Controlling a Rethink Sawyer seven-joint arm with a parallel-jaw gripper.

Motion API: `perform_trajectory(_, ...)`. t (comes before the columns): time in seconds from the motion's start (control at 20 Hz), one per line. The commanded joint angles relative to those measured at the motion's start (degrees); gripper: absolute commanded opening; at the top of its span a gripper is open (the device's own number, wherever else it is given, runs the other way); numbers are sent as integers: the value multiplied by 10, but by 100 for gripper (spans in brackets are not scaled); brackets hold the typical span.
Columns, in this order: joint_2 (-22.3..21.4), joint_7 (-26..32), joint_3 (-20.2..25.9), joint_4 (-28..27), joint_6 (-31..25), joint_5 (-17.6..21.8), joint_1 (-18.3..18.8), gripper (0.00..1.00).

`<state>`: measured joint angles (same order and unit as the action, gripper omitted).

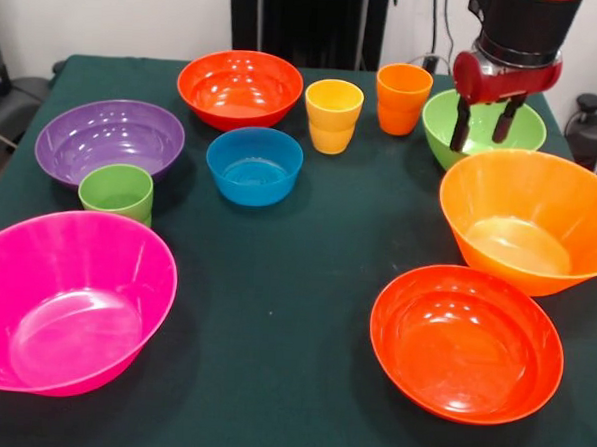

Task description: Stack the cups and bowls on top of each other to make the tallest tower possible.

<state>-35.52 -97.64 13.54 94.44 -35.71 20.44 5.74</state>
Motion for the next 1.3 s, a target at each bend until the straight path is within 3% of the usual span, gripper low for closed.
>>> perform_trajectory(0.05,26,46,30,-71,-61,30,-1,100)
perform_trajectory(0.75,73,97,45,-132,-60,55,10,100)
perform_trajectory(1.3,73,117,46,-104,-31,75,45,100)
